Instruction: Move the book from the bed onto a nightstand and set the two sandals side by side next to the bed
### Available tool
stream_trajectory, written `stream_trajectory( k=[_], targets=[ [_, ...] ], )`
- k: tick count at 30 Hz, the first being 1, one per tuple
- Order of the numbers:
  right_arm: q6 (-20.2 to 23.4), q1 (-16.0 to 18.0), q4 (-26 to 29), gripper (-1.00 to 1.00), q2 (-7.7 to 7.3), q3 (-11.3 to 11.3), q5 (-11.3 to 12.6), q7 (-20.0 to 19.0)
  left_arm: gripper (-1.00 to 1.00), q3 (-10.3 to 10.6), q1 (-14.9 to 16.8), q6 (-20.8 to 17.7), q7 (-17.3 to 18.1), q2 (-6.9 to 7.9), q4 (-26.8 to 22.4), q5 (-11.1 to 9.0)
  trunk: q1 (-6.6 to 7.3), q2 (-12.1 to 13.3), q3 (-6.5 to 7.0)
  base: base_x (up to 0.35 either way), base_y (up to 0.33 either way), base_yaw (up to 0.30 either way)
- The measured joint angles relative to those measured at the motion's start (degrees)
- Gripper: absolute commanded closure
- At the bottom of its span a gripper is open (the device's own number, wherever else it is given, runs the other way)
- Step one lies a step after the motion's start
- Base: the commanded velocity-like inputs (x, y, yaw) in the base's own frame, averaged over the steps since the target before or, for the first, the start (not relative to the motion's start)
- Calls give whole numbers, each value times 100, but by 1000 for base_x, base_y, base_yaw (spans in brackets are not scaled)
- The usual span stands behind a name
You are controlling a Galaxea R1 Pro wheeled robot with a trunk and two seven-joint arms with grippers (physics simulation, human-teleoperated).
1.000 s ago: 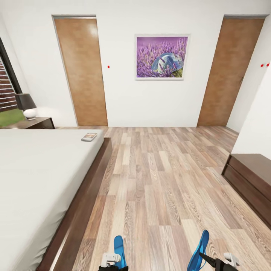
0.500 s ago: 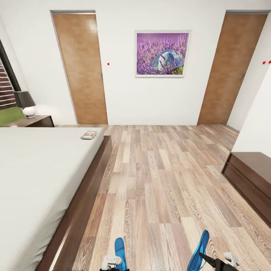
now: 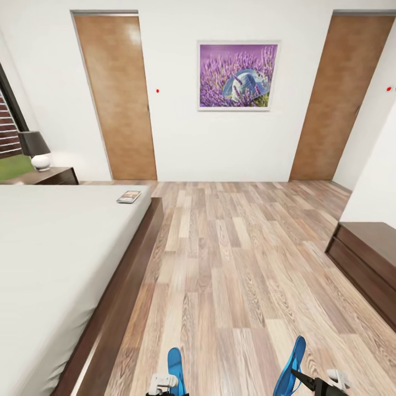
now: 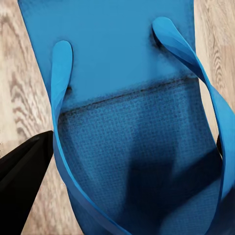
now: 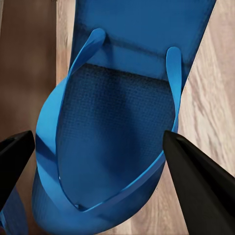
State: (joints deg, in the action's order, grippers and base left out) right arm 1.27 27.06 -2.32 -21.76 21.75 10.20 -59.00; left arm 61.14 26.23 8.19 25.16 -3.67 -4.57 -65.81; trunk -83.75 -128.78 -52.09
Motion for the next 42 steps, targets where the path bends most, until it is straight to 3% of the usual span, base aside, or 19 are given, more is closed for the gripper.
stream_trajectory(
  k=[17, 33, 42],
  targets=[
    [0, 0, 0, 100, 0, -7, -6, 0, 100, 2, 0, -2, 0, 0, -1, 2, 0, 0, 0, 318, 0, 0],
    [0, 0, -1, 100, 0, -9, -4, -9, 100, 8, 0, -5, -1, -21, -1, 3, 0, 0, 0, 320, -35, 93],
    [0, -1, 0, 100, -1, -9, -7, -11, 100, 4, 0, -7, -1, -44, 2, 3, 0, 0, 0, 320, -78, -215]
  ],
)
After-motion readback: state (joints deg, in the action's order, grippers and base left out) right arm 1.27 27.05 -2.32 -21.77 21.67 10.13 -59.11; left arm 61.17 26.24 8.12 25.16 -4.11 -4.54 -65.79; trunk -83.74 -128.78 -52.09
